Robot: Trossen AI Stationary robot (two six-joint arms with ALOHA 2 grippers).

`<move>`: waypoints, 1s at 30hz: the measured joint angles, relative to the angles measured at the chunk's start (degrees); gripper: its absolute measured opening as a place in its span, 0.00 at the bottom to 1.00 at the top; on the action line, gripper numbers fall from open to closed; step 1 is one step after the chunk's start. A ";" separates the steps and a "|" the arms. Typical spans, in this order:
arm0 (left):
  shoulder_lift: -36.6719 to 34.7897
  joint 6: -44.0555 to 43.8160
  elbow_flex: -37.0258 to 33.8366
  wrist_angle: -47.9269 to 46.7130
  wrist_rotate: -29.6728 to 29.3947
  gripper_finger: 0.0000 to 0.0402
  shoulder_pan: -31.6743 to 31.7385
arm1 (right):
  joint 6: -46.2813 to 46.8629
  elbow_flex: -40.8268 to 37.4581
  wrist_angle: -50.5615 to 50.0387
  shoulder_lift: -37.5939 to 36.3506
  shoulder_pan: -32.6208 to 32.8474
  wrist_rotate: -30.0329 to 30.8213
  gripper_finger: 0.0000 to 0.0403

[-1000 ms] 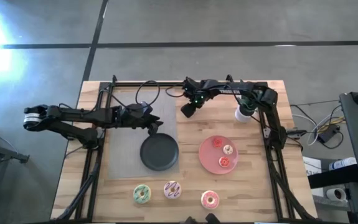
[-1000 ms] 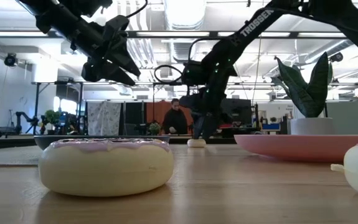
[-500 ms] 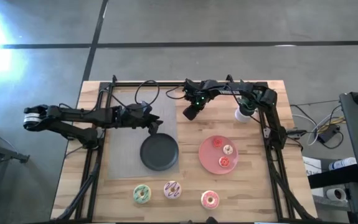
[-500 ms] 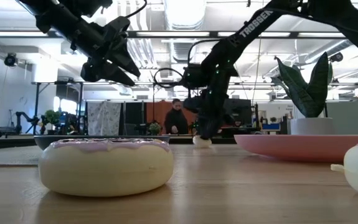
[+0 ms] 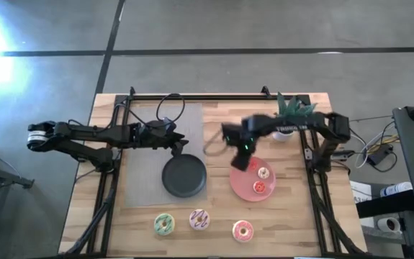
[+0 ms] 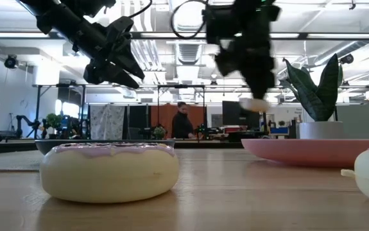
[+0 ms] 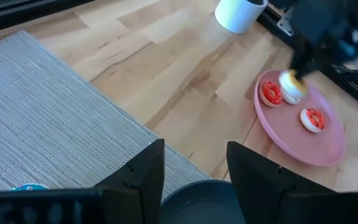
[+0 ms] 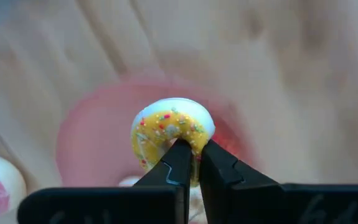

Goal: Pick & Place donuts
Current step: Put the small yellow donut onto the pink plate

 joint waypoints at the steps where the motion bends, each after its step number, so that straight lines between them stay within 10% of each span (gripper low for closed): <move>1: 0.00 0.02 0.00 -0.04 0.00 0.37 -0.02 | 2.67 -2.55 1.18 -0.90 1.92 -0.10 0.03; 18: 0.00 1.18 0.00 -0.08 0.77 0.37 -1.60 | 28.08 -17.61 18.20 -2.47 14.99 -1.31 0.06; 30: 0.78 3.52 -0.34 0.36 7.99 0.37 -3.31 | 26.18 -14.95 19.08 -2.51 15.64 2.05 0.44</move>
